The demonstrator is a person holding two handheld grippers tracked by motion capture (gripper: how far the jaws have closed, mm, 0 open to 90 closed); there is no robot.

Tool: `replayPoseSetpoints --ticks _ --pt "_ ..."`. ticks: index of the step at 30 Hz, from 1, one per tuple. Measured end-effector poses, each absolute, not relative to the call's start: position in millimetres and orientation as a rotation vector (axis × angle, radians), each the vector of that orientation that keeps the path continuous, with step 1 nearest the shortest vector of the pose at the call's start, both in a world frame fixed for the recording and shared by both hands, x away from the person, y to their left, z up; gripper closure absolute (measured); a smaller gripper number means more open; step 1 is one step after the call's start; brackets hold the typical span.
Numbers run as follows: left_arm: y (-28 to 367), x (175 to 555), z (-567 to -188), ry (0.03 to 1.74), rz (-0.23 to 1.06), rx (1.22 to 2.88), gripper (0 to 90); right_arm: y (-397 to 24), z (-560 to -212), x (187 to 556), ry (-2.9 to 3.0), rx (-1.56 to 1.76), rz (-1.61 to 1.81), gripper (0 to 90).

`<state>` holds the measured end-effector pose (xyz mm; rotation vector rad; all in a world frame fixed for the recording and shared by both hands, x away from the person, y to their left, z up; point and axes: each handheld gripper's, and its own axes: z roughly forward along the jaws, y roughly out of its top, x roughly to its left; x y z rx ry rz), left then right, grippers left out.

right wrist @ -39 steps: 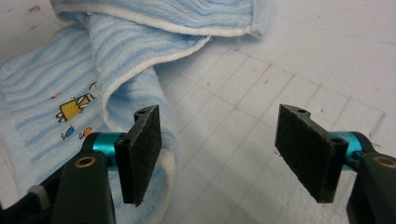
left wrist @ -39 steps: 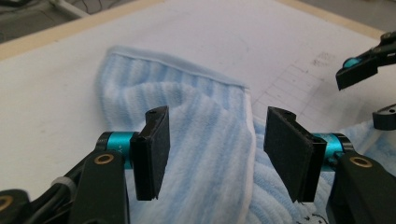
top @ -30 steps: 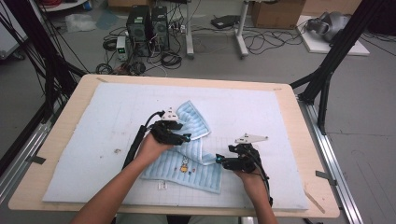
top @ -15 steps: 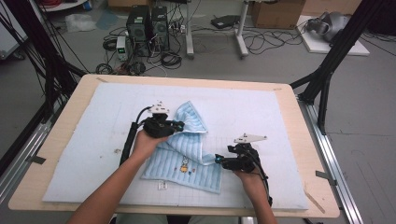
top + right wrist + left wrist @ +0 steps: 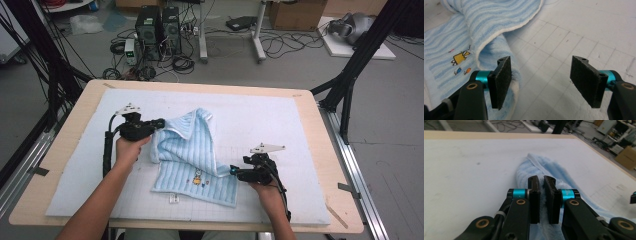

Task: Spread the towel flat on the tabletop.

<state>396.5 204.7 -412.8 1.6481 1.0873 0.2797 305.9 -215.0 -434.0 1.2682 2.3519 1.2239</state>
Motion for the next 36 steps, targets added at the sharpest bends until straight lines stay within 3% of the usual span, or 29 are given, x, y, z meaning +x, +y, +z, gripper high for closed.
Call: replayPoseSetpoints --ticks 8,14,24,33,36 --pt "238.8 390.9 -433.6 1.196 0.291 1.638 80.1 -209.7 -435.2 307.0 2.360 1.264 1.215 33.6" --pt "243.3 387.4 -433.5 1.181 0.386 1.704 53.8 -207.8 -435.3 307.2 2.359 1.265 1.215 33.7" --pt "195.2 389.8 -417.4 0.904 0.324 1.846 53.7 -205.3 -435.8 307.3 2.366 1.263 1.206 33.7" --pt "160.4 397.8 -432.5 0.886 0.303 2.011 51.9 -206.6 -435.3 307.2 2.365 1.260 1.216 33.7" --pt "155.1 397.6 -436.8 0.876 0.329 2.067 56.2 -206.8 -435.8 307.9 2.366 1.255 1.215 33.7"
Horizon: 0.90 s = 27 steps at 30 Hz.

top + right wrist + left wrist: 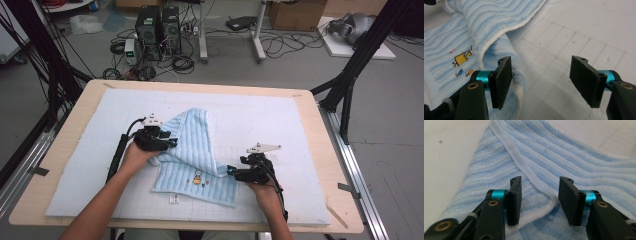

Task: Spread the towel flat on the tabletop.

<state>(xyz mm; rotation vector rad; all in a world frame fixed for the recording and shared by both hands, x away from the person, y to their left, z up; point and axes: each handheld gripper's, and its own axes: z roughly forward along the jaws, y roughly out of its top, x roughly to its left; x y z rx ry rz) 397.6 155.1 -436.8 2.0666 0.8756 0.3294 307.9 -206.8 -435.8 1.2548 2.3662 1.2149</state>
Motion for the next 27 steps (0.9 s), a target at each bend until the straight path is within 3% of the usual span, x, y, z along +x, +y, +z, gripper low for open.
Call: replayPoseSetpoints --ticks 4,6,17,27 --pt "156.0 399.8 -441.3 0.851 0.277 2.086 82.1 -206.2 -435.8 307.5 2.374 1.256 1.218 34.9" --pt "159.0 401.1 -440.8 0.856 0.261 2.063 85.5 -206.2 -435.8 307.5 2.375 1.256 1.221 35.1" --pt "194.4 412.1 -431.7 0.982 0.191 1.789 88.9 -206.4 -436.1 307.8 2.372 1.263 1.221 35.4" --pt "232.5 425.5 -441.2 1.141 0.269 1.685 89.0 -201.5 -437.8 309.1 2.380 1.263 1.219 36.5"
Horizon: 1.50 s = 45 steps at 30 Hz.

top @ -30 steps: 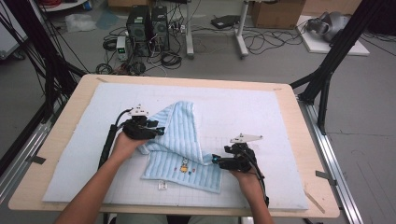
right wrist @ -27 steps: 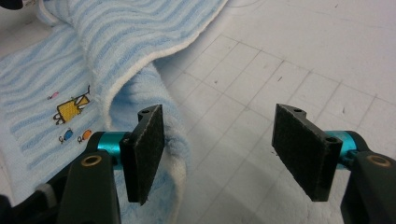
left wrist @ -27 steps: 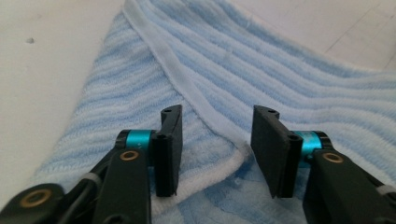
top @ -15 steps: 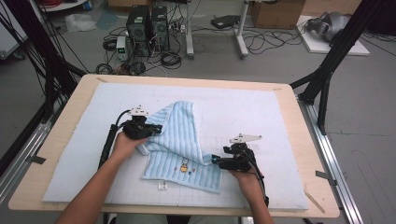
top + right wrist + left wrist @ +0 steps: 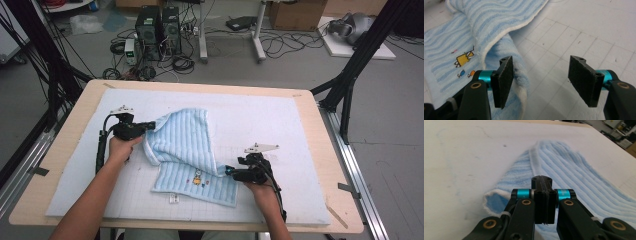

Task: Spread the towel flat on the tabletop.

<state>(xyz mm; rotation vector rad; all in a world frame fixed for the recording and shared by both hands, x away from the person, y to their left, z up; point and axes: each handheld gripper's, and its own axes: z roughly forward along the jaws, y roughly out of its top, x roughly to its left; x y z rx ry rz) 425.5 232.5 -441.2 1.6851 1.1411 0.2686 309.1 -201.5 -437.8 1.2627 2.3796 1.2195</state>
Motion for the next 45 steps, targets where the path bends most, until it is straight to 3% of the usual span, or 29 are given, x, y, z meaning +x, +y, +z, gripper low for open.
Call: replayPoseSetpoints --ticks 7,9,11,19,24,30,36,41,45 --pt "251.4 429.5 -443.6 1.271 0.384 1.567 87.5 -195.9 -435.5 311.9 2.356 1.246 1.230 38.7" --pt "253.2 427.9 -442.6 1.295 0.386 1.566 68.6 -194.5 -433.5 314.2 2.353 1.236 1.232 40.4" --pt "256.4 424.5 -439.6 1.295 0.404 1.568 55.7 -193.1 -431.3 319.3 2.352 1.227 1.239 42.0" --pt "270.0 402.6 -433.8 1.216 0.398 1.589 42.7 -172.3 -426.4 351.7 2.371 1.128 1.240 47.3" --pt "266.6 387.1 -434.2 1.134 0.385 1.621 43.5 -152.2 -428.0 377.2 2.423 1.141 1.234 51.1" --pt "261.1 380.1 -432.8 1.081 0.387 1.651 40.0 -129.5 -430.2 411.8 2.414 1.165 1.166 48.2" --pt "266.1 377.2 -439.1 1.110 0.365 1.641 40.0 -117.7 -439.0 442.0 2.391 1.318 1.078 55.9" --pt "269.1 377.7 -440.4 1.120 0.354 1.627 40.2 -116.0 -439.8 446.5 2.381 1.318 1.034 83.6" --pt "268.6 378.2 -441.4 1.118 0.352 1.632 40.7 -121.2 -437.5 446.7 2.366 1.325 1.005 87.9"
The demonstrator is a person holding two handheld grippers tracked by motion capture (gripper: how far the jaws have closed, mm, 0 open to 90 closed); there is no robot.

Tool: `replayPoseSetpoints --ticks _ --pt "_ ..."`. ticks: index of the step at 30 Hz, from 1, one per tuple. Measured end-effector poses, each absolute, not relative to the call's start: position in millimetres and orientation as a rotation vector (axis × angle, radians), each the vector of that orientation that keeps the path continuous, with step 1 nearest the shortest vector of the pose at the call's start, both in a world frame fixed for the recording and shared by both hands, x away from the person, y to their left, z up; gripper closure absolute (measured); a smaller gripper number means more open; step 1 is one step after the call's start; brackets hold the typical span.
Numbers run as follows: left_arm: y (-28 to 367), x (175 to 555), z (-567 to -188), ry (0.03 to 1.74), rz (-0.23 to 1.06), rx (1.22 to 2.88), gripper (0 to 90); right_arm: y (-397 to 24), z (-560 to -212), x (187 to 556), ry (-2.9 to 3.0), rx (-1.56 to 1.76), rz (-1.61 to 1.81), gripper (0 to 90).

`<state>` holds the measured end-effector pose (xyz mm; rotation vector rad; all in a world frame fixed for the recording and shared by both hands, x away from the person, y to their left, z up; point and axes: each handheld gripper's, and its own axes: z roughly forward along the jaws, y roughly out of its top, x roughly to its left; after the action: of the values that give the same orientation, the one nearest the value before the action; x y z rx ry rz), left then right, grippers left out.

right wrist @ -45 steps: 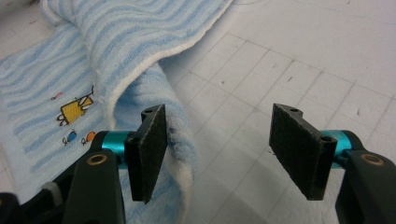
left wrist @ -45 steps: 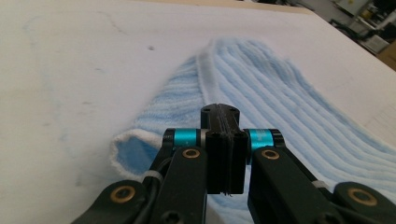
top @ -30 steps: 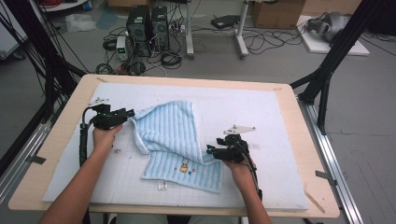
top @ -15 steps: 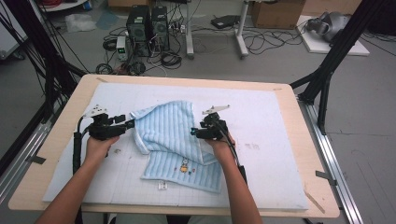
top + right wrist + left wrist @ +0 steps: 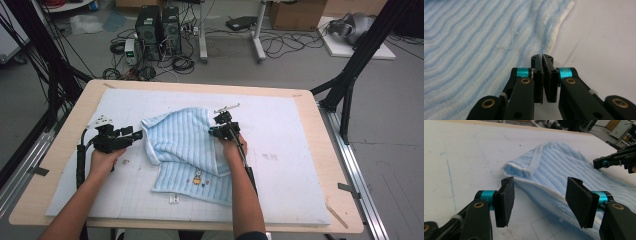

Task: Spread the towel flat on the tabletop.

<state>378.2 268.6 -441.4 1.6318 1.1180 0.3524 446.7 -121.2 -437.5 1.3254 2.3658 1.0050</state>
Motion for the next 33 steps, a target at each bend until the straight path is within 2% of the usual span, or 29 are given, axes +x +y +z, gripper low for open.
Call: replayPoseSetpoints --ticks 14,15,16,19,22,33 --pt "263.5 378.6 -444.6 1.111 0.330 1.664 41.3 -180.1 -424.0 450.9 1.917 1.544 0.817 86.5" --pt "262.2 378.6 -445.1 1.110 0.327 1.670 41.3 -181.6 -424.7 451.2 1.916 1.555 0.824 80.7" --pt "260.4 378.6 -445.4 1.104 0.321 1.679 41.3 -182.9 -425.6 451.4 1.920 1.561 0.850 71.0" --pt "256.5 378.0 -445.7 1.085 0.316 1.703 41.3 -183.7 -424.5 447.1 1.920 1.553 0.916 59.8" --pt "253.4 377.3 -445.2 1.066 0.315 1.714 41.3 -187.3 -421.9 438.3 1.934 1.531 0.967 55.2" --pt "255.7 377.0 -443.4 1.074 0.364 1.687 39.0 -203.8 -426.0 376.1 2.079 1.390 1.086 54.1"
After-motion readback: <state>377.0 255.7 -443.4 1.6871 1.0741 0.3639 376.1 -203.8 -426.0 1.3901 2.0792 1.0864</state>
